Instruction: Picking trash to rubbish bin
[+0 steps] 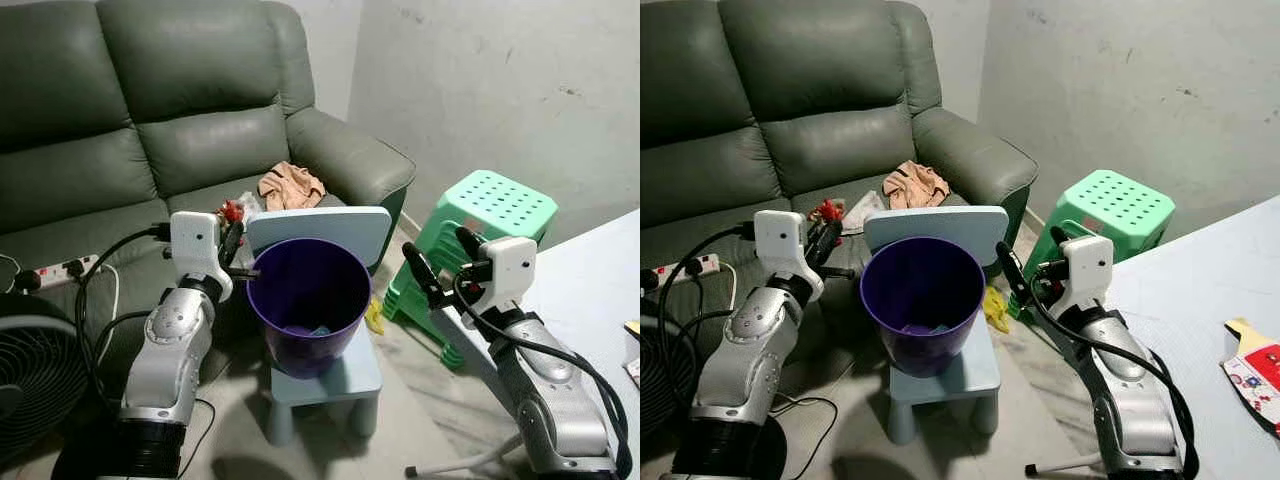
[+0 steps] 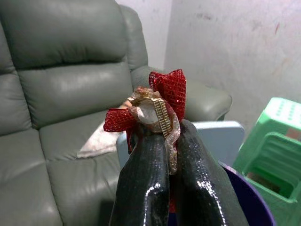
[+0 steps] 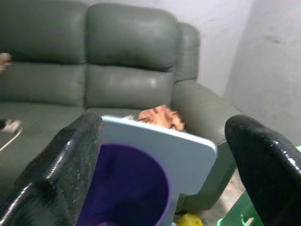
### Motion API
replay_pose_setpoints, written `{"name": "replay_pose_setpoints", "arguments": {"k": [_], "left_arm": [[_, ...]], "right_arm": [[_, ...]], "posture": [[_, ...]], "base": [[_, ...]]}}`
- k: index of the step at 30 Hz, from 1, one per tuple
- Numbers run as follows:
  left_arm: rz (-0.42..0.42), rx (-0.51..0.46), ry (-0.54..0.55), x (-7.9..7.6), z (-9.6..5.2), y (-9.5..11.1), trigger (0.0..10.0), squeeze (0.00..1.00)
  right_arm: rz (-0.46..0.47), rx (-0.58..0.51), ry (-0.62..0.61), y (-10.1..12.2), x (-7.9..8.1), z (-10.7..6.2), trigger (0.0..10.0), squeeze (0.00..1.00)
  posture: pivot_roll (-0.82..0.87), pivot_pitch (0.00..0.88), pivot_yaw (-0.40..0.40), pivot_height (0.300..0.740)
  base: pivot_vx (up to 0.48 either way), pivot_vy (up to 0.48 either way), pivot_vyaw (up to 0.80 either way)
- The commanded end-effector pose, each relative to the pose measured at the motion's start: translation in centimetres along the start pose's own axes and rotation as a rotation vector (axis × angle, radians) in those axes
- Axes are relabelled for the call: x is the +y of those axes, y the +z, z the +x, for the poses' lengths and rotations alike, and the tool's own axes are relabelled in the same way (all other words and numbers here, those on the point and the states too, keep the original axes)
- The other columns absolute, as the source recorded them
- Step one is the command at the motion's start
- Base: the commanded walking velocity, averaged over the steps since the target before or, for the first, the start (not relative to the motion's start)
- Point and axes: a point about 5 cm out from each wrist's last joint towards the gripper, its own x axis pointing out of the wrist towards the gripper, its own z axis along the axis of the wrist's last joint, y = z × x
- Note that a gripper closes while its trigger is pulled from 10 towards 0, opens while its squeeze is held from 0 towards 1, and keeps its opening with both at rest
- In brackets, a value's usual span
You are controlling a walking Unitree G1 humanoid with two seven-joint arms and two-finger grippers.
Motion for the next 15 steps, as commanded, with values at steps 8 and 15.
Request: {"name": "replay_pose_setpoints", "arguments": {"k": [8,15], "left_arm": [[0.021,0.065,0.014,2.3,-0.2,-1.5,10.0,0.0],[0.036,0.052,0.018,3.3,0.0,-1.0,10.0,0.0]], "right_arm": [[-0.004,0.017,0.197,0.4,1.7,-0.2,10.0,0.0],[-0.005,0.023,0.227,0.6,2.1,-0.4,10.0,0.0]], "posture": [[0.0,0.0,-0.081,0.74],[0.0,0.0,-0.089,0.74]], "base": [[0.0,0.0,0.0],[0.0,0.0,0.0]]}}
